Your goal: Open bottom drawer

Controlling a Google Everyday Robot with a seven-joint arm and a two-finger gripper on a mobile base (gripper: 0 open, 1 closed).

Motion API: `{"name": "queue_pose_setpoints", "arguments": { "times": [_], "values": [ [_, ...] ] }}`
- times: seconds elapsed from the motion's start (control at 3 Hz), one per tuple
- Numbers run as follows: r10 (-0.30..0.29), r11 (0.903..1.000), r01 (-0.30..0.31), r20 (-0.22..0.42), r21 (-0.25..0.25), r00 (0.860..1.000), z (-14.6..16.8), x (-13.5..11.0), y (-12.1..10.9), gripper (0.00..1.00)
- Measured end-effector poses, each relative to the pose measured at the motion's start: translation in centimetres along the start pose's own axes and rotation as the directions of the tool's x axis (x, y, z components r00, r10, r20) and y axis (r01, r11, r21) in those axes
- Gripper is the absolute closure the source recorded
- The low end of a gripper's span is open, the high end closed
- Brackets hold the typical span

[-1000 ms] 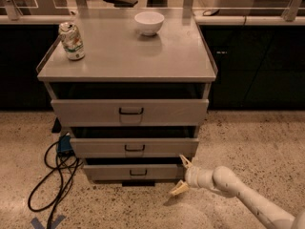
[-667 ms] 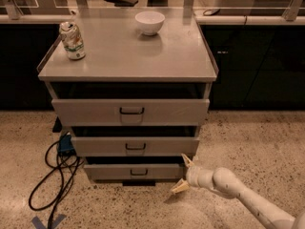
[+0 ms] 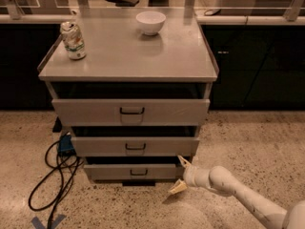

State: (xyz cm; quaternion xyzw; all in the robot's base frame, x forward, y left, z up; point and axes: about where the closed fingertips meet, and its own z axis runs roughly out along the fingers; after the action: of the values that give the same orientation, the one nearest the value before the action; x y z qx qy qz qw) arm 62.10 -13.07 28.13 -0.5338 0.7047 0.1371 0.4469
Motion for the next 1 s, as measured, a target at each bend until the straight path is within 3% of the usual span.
{"name": "queue_pose_setpoints", "arguments": {
  "times": [0.67,1.0],
  "values": [
    [-0.015,0.9996,0.014,0.035,0.024,0.999,-0.7,-1.2,-0.3,0.0],
    [0.03,0.9995,-0.03,0.035,-0.005,0.999,0.9,0.0,0.3,0.0]
  ]
}}
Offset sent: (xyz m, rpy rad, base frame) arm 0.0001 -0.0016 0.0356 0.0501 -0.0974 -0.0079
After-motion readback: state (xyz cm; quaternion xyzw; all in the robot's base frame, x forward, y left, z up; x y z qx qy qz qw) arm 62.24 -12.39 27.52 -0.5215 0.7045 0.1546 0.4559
